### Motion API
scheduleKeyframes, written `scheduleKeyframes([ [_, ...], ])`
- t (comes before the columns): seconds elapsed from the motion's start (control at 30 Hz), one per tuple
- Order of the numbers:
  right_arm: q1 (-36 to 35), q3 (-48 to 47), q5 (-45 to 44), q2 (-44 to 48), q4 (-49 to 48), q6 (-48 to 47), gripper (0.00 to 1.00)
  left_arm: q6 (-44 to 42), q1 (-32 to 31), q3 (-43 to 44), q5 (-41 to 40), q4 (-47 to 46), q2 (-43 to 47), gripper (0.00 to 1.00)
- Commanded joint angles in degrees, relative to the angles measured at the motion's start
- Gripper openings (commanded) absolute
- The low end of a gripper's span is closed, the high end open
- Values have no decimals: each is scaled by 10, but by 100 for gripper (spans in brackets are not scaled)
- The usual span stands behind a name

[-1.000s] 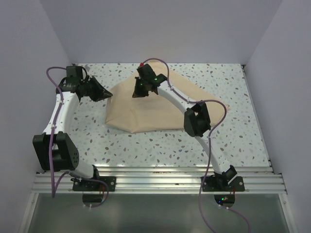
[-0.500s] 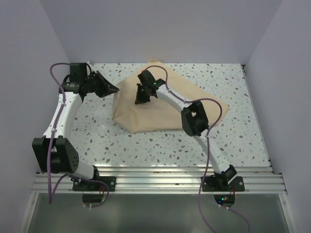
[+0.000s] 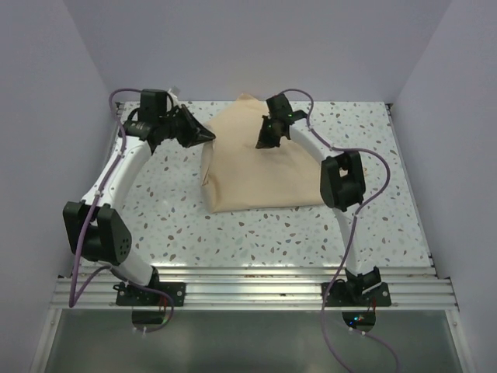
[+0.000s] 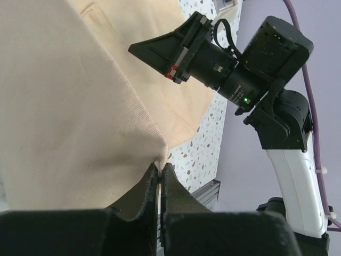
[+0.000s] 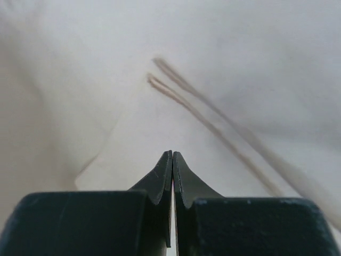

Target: Prepare the surgical pack

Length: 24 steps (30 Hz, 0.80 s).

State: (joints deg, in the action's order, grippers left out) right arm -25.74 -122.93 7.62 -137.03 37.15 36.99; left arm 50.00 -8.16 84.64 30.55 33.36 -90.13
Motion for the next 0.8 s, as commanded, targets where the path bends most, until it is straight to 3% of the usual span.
scheduleKeyframes([
  [0.0,10,44,-4,25,1,-25,0,20,-32,44,4,-40,-22,0],
  [0.53,47,82,78,-45,20,0,0,36,-185,230,0,-28,-224,0],
  [0.77,52,70,91,-57,33,-10,0,39,-218,231,0,-28,-268,0],
])
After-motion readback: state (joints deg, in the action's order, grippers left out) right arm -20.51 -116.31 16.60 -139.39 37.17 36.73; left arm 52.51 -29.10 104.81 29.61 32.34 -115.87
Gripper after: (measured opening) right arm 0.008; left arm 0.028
